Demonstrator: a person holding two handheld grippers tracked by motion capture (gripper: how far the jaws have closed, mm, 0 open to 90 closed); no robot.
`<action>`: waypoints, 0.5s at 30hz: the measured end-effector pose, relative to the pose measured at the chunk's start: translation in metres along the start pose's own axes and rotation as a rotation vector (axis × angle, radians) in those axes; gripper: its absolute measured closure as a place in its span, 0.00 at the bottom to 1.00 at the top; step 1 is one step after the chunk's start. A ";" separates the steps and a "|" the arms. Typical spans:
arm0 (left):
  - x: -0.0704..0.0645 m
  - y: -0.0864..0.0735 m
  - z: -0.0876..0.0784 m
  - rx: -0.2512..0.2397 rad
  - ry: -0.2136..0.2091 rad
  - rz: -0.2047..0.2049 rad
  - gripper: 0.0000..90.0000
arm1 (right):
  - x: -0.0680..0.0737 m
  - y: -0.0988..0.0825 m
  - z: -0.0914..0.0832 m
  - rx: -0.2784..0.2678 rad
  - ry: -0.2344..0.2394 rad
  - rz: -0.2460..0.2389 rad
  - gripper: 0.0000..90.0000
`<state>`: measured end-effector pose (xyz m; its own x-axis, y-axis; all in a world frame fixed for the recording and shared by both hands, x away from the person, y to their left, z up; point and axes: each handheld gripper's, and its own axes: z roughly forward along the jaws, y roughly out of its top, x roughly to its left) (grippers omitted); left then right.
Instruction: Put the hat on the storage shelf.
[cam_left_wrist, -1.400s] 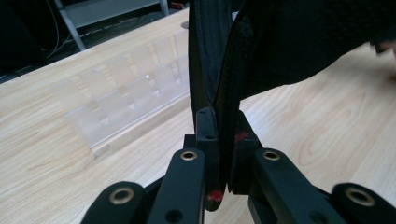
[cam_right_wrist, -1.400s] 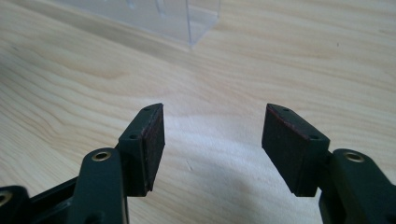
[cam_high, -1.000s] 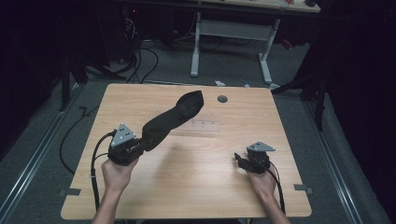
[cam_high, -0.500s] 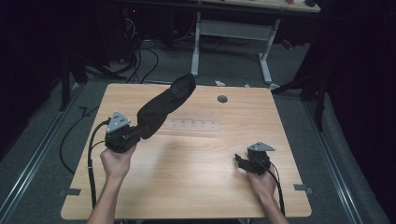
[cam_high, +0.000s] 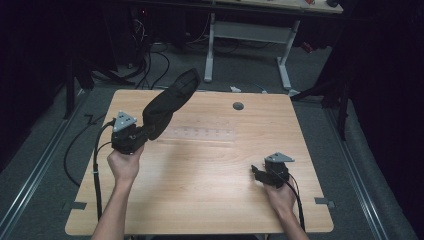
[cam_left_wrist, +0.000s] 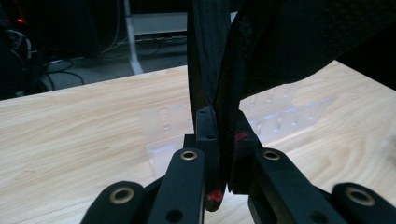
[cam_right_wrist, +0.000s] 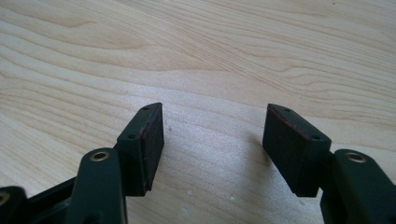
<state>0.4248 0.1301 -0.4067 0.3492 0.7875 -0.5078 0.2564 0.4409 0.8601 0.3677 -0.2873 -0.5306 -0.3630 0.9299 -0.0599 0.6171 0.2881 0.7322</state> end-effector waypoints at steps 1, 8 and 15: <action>0.002 0.000 0.001 -0.004 0.005 -0.001 0.96 | 0.000 0.000 0.000 -0.001 -0.001 -0.003 0.43; 0.010 0.000 0.011 -0.022 0.039 -0.012 0.96 | 0.000 0.000 0.000 -0.001 -0.001 -0.004 0.43; 0.012 -0.006 0.020 -0.026 0.061 -0.002 0.96 | 0.001 0.000 0.000 0.000 -0.004 -0.006 0.43</action>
<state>0.4456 0.1288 -0.4189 0.2929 0.8112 -0.5061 0.2335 0.4526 0.8606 0.3670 -0.2865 -0.5306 -0.3636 0.9292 -0.0670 0.6148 0.2933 0.7321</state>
